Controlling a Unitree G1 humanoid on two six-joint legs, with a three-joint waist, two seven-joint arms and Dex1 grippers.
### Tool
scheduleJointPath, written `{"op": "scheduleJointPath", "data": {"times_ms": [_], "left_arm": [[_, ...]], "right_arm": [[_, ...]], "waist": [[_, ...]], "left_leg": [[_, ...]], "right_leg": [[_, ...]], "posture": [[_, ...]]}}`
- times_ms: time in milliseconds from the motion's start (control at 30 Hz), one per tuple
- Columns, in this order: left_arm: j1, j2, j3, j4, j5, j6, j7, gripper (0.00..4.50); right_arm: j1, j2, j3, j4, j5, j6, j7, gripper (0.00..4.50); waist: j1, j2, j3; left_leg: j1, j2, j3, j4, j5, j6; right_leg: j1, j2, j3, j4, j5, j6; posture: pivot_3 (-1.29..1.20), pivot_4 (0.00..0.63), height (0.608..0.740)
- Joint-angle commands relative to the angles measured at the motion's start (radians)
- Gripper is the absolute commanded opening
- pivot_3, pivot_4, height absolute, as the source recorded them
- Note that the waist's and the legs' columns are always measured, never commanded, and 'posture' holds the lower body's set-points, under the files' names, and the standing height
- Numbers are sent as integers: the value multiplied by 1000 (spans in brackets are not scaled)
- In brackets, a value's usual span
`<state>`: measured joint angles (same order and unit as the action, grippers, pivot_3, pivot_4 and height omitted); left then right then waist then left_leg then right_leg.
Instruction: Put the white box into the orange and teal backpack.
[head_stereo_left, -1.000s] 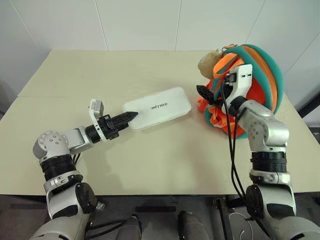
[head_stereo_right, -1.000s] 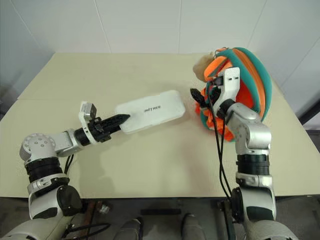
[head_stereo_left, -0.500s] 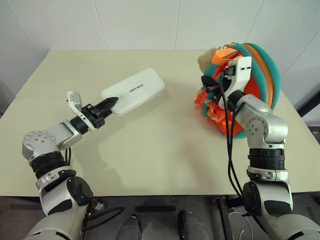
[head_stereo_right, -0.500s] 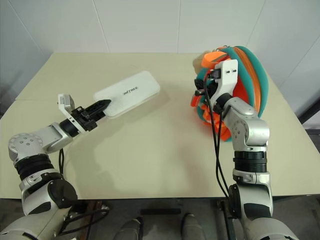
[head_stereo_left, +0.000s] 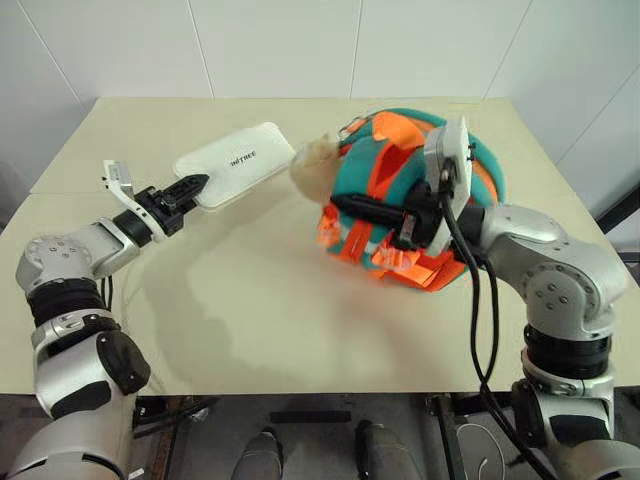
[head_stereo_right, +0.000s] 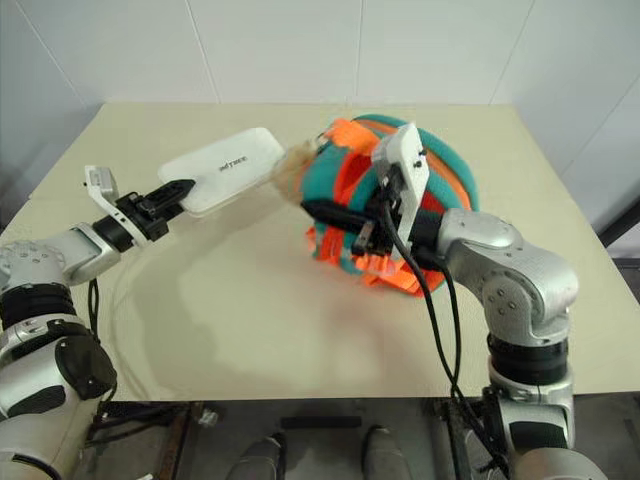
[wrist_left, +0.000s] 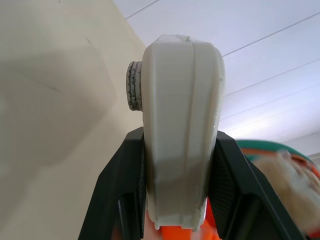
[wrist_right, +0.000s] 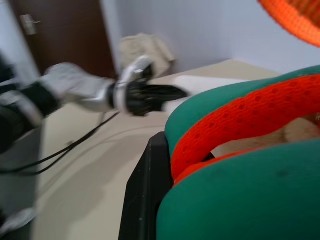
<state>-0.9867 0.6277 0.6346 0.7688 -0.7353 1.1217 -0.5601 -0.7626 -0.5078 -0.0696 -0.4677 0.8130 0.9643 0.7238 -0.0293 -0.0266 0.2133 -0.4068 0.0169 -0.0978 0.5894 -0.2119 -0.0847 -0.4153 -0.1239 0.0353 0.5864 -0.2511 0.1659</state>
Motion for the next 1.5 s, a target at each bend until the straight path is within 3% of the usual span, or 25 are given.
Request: {"op": "scheduleJointPath", "data": {"times_ms": [33,300,667,1000,1233,1500], "left_arm": [[-43,36,-24,27,3,-35,-57,1269],[-58,55,-73,60,25,-51,-106,1269],[-58,61,-105,59,31,-51,-130,1268],[-2,87,-209,-65,94,-253,-312,1268],[125,73,-196,-260,63,-503,-538,1268],[209,88,-127,-392,-82,-456,-668,1267]], "right_arm": [[-5,-43,-7,-75,68,-17,69,0],[-3,-158,-15,-102,117,-65,219,0],[6,-215,-46,-107,185,-169,366,0],[150,-265,38,66,-96,-512,623,0],[200,-226,32,66,-70,-514,582,0],[255,-204,33,45,-60,-506,513,0]], "waist": [[0,0,0],[2,0,0],[1,-1,0],[0,-1,0],[2,-1,0],[2,-1,0]], "left_leg": [[0,0,0,0,0,0],[0,0,0,1,0,0],[0,0,0,1,0,0],[0,0,1,3,0,0],[1,0,1,3,0,0],[1,0,1,5,0,0]], "right_leg": [[0,0,0,0,0,0],[0,0,0,-1,0,0],[0,0,0,-1,0,0],[0,0,0,-1,0,0],[0,0,0,-1,-1,0],[1,0,0,0,-1,-1]], "posture": [[0,150,740],[0,150,740],[0,150,740],[0,150,740],[0,150,740],[0,150,740]]}}
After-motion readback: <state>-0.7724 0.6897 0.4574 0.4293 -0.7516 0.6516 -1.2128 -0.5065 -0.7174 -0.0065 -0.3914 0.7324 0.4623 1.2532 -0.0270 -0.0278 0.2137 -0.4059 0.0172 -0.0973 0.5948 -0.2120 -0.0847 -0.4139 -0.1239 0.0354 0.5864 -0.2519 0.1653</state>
